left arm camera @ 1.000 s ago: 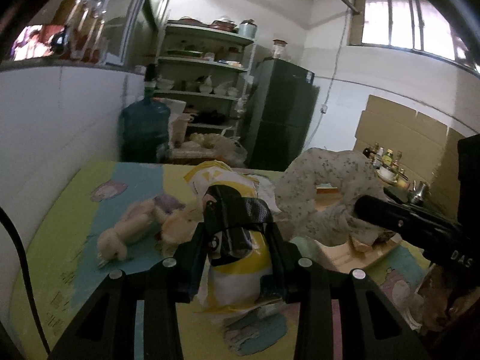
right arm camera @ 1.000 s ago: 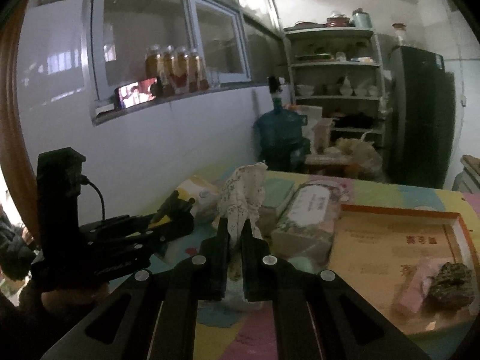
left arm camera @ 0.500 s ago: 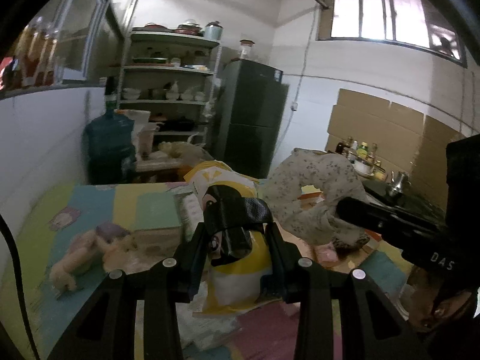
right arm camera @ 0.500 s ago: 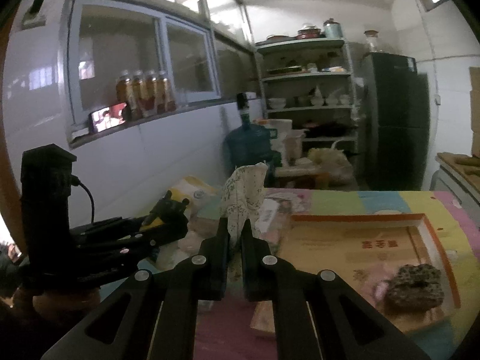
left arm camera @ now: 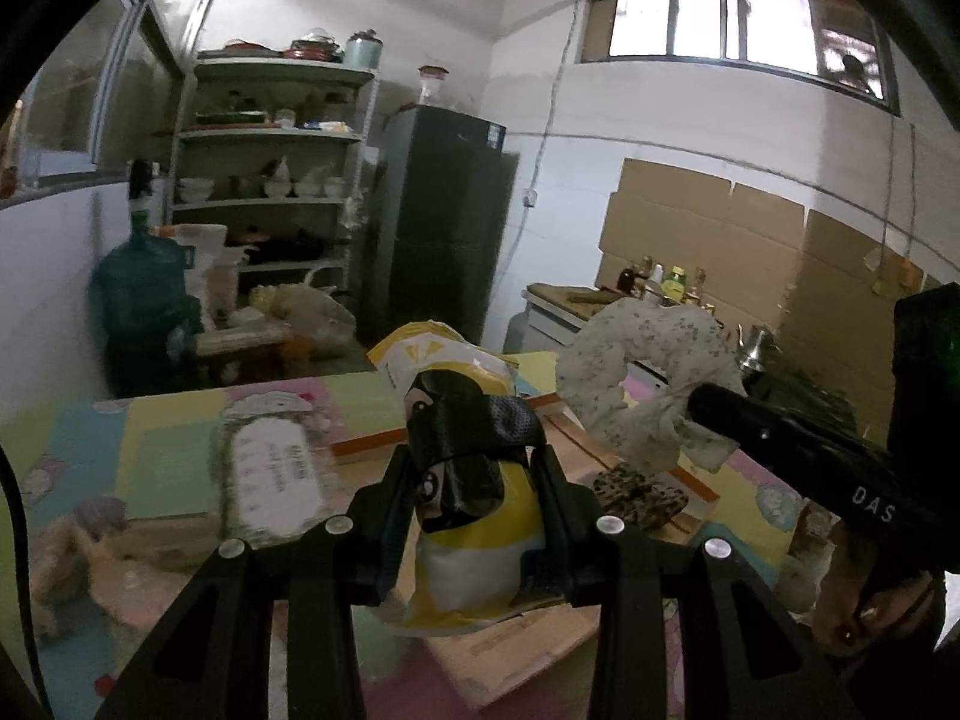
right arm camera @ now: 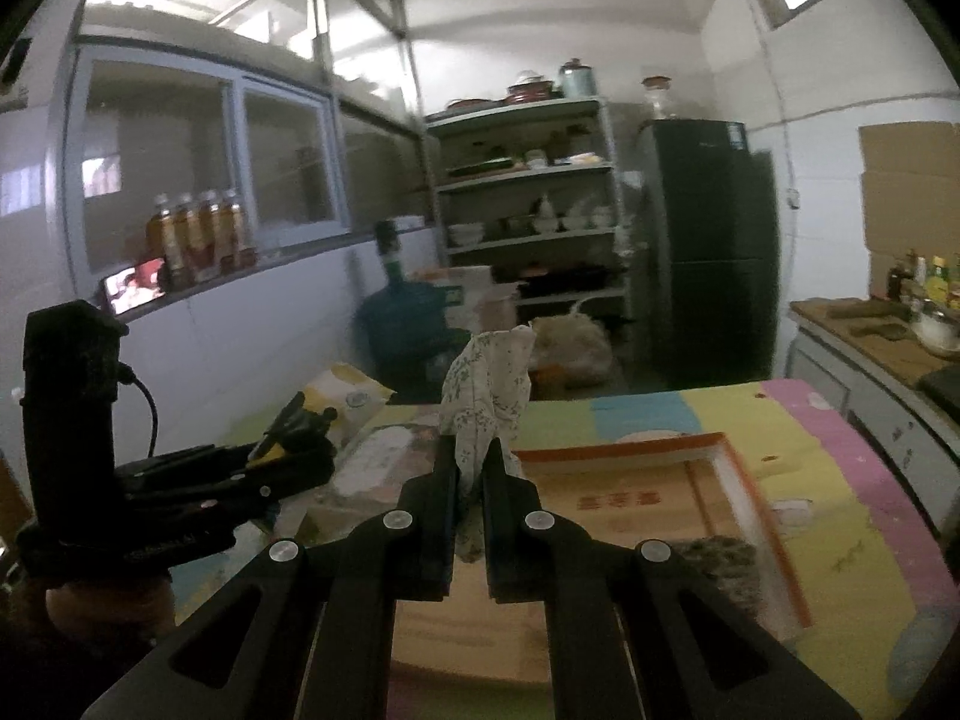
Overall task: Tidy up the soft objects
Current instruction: 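Carry the plush bag and floral cloth over the cardboard box lid with both tools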
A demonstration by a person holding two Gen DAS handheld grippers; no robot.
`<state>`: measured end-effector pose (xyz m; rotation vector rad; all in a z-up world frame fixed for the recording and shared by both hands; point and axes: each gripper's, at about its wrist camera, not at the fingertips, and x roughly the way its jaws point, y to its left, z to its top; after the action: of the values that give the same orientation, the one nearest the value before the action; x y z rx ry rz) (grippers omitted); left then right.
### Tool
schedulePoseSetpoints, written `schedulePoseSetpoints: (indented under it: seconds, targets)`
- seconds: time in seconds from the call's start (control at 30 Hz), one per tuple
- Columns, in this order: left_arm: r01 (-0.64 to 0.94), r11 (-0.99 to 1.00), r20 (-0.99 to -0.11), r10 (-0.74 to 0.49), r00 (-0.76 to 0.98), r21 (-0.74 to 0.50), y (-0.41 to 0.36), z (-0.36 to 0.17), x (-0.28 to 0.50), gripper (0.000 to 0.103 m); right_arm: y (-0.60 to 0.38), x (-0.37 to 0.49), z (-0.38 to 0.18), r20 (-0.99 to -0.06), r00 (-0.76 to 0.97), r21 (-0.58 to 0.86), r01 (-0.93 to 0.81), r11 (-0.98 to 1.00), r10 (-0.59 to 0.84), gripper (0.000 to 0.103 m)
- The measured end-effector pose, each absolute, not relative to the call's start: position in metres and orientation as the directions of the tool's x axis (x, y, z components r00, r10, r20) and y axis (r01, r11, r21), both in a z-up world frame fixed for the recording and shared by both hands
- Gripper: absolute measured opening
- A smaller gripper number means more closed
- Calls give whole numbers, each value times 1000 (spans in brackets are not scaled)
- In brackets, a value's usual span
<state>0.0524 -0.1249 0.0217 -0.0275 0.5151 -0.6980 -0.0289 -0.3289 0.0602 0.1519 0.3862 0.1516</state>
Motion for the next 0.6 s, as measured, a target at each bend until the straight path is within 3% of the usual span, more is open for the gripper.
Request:
schedulePoseSetpoints:
  seconds: [0.6]
  targets:
    - [612, 766, -531, -609, 589, -199, -195, -6, 97, 39, -405, -11, 30, -382, 916, 245, -30, 969, 125, 7]
